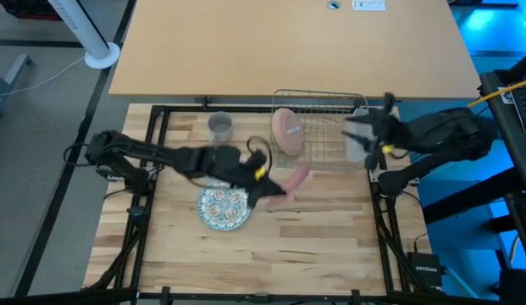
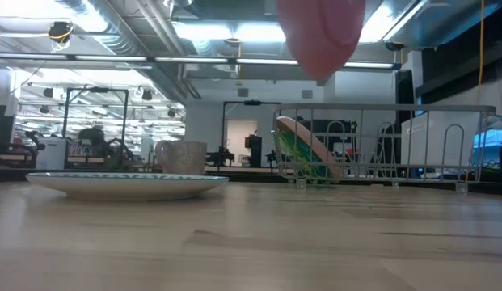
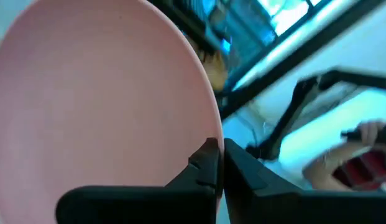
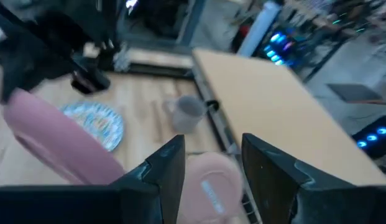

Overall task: Sort dishes
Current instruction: Put the pink plate into the dish rack

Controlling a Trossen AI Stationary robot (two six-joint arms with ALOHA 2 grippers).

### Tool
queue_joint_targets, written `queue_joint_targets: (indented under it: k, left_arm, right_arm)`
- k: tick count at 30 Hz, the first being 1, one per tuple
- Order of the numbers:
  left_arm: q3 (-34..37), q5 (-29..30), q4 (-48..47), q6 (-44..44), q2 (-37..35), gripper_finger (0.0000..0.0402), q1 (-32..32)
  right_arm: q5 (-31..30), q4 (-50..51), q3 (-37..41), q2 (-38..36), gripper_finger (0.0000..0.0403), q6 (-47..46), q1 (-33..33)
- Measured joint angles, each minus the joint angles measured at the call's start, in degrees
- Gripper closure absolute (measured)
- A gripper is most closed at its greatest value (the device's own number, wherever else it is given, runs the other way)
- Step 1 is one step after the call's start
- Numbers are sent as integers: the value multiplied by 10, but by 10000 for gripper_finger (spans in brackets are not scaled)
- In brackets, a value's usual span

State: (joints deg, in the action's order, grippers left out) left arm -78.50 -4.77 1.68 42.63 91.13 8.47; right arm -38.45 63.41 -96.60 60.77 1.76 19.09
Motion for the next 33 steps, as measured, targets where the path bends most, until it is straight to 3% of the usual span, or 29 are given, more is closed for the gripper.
queue_joint_targets:
  k: [8, 11, 17, 26, 33]
  left_arm:
    - [0, -48, 33, 2, 4, 402, -127]
    - [0, -69, 91, 14, 22, 401, -158]
    - [0, -115, 260, 65, 76, 401, -191]
    - [0, -111, 285, 128, 152, 401, -233]
    - [0, -114, 400, 198, 210, 401, -254]
  right_arm:
    - [-34, 22, -4, -75, 240, -28, 0]
    - [-34, 46, -4, -100, 240, -60, 0]
    - [-34, 86, 0, -123, 240, -96, 0]
    - [-35, 88, 69, -137, 240, -99, 0]
    - [-56, 87, 124, -137, 240, -105, 0]
